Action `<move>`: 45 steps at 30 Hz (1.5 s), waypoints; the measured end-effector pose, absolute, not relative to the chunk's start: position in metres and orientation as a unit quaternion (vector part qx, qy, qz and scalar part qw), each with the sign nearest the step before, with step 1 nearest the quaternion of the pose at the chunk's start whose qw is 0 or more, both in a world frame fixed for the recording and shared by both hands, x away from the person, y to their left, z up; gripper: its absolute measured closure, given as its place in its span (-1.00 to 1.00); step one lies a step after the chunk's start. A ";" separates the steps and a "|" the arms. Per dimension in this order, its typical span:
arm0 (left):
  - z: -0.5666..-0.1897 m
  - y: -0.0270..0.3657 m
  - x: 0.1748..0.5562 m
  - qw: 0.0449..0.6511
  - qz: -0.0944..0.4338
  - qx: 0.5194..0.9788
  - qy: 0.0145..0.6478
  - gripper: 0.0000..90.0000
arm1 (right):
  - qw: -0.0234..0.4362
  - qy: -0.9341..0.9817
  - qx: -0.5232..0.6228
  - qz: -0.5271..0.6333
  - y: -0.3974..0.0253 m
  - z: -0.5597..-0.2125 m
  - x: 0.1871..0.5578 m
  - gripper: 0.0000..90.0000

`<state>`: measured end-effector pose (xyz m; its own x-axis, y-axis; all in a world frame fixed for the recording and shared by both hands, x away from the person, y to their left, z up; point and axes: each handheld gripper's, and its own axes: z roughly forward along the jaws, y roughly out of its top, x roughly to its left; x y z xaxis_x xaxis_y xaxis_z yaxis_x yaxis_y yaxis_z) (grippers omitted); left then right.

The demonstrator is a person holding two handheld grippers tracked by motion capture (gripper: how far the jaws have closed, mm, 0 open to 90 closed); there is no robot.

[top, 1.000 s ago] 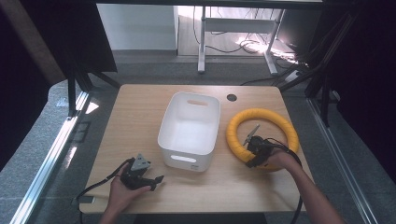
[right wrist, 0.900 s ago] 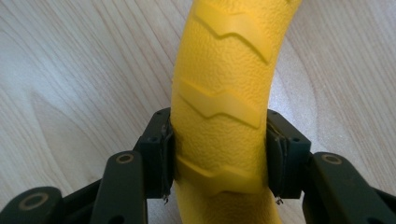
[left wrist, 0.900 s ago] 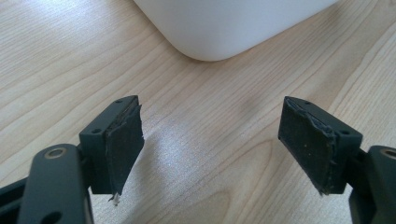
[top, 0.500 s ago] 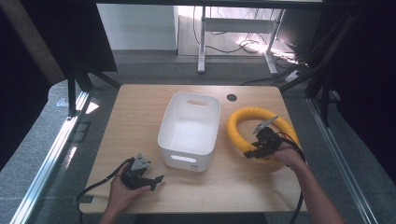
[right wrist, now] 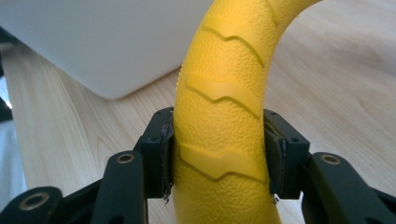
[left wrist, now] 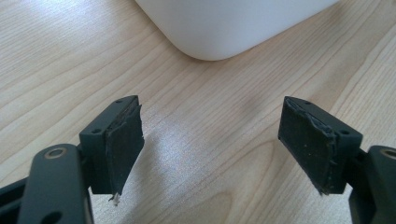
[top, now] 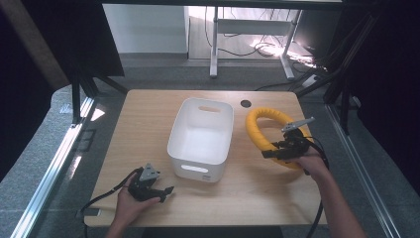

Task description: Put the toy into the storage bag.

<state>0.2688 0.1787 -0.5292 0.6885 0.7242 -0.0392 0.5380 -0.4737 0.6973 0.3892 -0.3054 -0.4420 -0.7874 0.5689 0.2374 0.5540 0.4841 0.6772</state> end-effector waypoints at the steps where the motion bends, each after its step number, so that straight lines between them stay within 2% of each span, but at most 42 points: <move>1: -0.529 0.179 0.269 0.353 0.132 0.848 0.372 -0.51 | 0.010 0.858 0.328 0.394 -0.307 -0.441 0.389 0.14; 30: -0.529 0.179 0.269 0.354 0.133 0.848 0.373 -0.51 | 0.041 0.796 0.358 0.487 -0.336 -0.408 0.390 0.14; 45: -0.530 0.178 0.270 0.354 0.133 0.847 0.373 -0.51 | 0.036 0.767 0.358 0.532 -0.337 -0.402 0.387 0.14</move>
<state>0.2698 0.1781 -0.5301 0.6868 0.7258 -0.0392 0.5382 -0.4716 0.6985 0.3869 -0.3366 -0.4021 -0.7411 0.5873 0.3253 0.5104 0.1779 0.8414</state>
